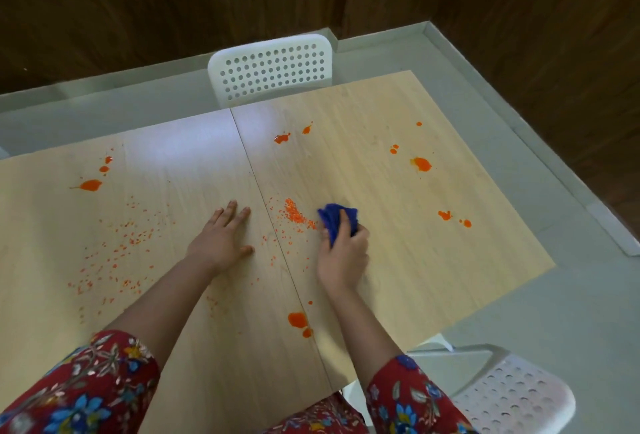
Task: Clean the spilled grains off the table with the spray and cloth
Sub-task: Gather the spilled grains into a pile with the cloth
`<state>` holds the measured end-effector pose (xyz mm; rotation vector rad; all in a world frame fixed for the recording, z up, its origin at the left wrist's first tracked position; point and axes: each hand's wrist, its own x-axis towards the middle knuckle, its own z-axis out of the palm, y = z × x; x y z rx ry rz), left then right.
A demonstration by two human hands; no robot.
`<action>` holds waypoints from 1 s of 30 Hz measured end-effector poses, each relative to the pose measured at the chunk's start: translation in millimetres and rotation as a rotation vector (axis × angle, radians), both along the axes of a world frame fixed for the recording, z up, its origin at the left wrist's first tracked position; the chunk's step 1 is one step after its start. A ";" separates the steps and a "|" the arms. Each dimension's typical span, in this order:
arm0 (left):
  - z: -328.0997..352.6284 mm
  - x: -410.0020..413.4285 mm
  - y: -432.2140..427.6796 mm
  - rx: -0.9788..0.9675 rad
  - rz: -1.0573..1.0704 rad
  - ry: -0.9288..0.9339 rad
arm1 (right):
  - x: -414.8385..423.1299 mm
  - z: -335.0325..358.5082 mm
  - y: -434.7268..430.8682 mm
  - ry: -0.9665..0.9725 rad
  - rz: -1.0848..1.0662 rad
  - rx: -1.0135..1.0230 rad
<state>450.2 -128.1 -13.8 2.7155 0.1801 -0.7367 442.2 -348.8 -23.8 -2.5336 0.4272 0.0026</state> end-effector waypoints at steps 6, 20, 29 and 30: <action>-0.4 0.0 0.7 -0.027 0.025 -0.005 | 30.0 3.5 -51.3 -0.114 -0.142 0.171; -0.4 -2.0 -1.1 -0.082 0.089 -0.030 | 43.1 -5.7 20.4 -0.060 0.095 0.026; -3.4 -2.4 -0.8 -0.111 0.123 -0.038 | 123.3 -0.9 -28.1 0.059 -0.016 -0.020; -3.0 -2.0 -1.1 -0.115 0.124 -0.039 | 130.5 0.1 -25.2 0.064 0.019 -0.043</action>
